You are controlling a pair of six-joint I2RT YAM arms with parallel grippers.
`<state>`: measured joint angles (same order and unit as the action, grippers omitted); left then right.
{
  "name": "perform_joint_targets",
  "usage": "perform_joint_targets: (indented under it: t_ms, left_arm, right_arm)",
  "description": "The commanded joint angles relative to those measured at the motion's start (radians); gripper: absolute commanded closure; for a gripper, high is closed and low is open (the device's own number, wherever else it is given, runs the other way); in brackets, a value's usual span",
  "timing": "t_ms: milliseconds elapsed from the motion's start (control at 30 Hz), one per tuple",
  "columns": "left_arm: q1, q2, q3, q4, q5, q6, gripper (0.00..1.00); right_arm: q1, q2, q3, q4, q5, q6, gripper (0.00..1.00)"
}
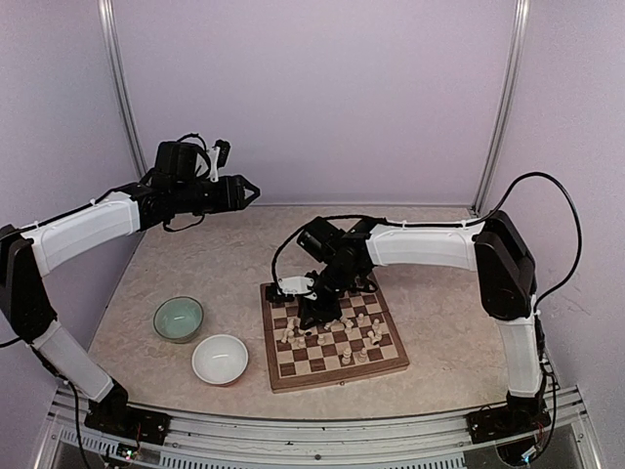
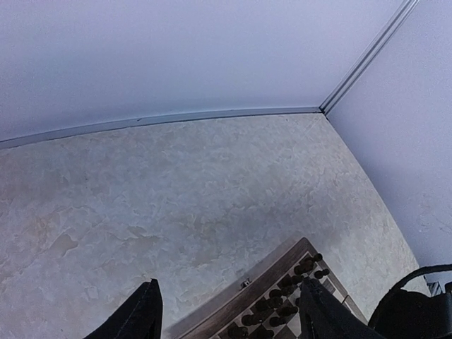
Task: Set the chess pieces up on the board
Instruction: Pick up the bishop from the chessboard, then place the bishop on c1.
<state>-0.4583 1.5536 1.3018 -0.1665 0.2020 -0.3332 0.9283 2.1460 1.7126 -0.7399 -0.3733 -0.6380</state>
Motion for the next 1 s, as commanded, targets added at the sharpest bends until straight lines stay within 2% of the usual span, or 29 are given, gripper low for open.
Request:
perform_joint_targets:
  t_ms: [0,167,300,633,967]
  left_arm:
    - [0.011,-0.019,0.036,0.009,0.017,-0.006,0.34]
    - [0.013,-0.021,0.036,0.009,0.021,-0.007,0.34]
    - [0.013,-0.018,0.034,0.010,0.023,-0.010,0.34]
    - [0.008,-0.011,0.032,0.013,0.037,-0.018,0.33]
    - [-0.009,0.003,0.031,0.012,0.030,-0.009,0.33]
  right_arm:
    - [0.011,0.021,0.047,-0.026,-0.037,-0.005,0.74]
    - [0.010,0.005,0.051,-0.031,-0.050,-0.007,0.88]
    - [0.011,-0.036,0.050,-0.034,-0.042,-0.010,0.94]
    - [0.010,-0.167,-0.020,-0.025,0.003,-0.006,0.96]
    - [0.011,-0.269,-0.153,-0.018,-0.050,-0.021,0.95]
